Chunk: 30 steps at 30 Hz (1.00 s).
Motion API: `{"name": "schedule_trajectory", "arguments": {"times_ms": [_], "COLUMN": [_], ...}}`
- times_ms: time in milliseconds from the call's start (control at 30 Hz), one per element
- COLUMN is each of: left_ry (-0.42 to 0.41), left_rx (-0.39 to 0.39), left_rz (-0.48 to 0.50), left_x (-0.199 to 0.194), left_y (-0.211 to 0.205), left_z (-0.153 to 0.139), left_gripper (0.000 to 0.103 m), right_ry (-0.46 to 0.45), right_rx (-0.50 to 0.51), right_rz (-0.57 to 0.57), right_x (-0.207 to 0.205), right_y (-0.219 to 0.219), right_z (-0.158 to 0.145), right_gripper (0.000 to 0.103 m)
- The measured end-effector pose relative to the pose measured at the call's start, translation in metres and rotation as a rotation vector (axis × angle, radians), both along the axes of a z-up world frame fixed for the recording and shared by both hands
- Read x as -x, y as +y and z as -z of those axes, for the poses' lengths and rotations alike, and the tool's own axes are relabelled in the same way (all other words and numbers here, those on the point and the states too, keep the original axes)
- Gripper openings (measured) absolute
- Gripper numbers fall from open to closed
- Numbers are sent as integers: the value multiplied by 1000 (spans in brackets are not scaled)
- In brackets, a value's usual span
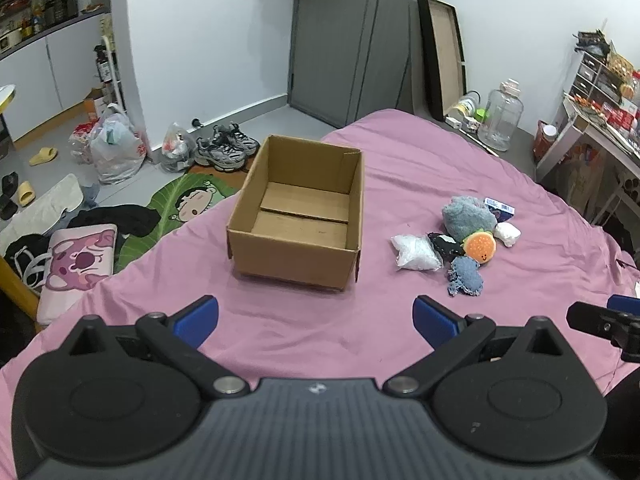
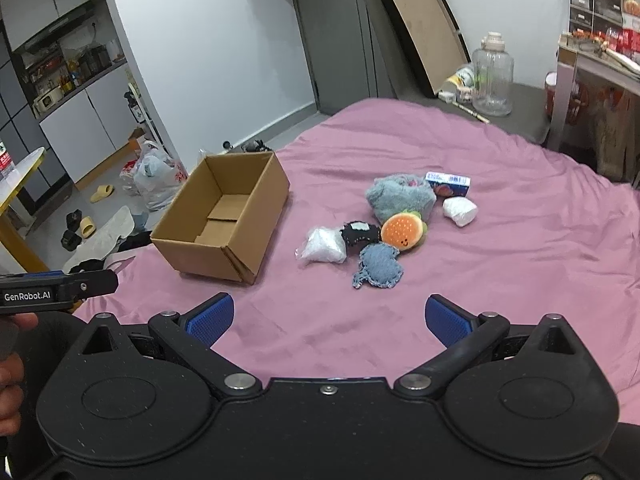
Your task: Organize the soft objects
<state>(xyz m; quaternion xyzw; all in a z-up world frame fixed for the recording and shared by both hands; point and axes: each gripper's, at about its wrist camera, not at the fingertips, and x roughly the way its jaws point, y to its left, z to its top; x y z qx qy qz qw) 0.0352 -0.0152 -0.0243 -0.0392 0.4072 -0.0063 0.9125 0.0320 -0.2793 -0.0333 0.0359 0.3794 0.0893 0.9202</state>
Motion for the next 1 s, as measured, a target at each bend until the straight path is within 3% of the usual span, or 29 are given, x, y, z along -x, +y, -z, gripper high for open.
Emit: {"name": "schedule_trajectory", "arguments": {"times_ms": [400, 533, 767, 933, 1000], "left_ry": [20, 19, 27, 25, 17], "left_rx": [21, 34, 81, 121, 132], "left_rz": [16, 24, 40, 48, 59], "left_x": [-37, -49, -74, -93, -100], "left_y": [-10, -16, -29, -46, -53], "left_z": [15, 19, 31, 37, 38], "left_gripper": [102, 102, 102, 99, 92], "right_ry": [74, 115, 154, 183, 206], "right_rx": [-43, -117, -116, -143, -162], "right_rz": [5, -16, 18, 22, 27], "right_x": [-33, -47, -78, -104, -114], "right_y": [-8, -15, -23, -32, -36], "right_z": [7, 10, 21, 31, 38], "right_gripper": [103, 103, 103, 102, 98]}}
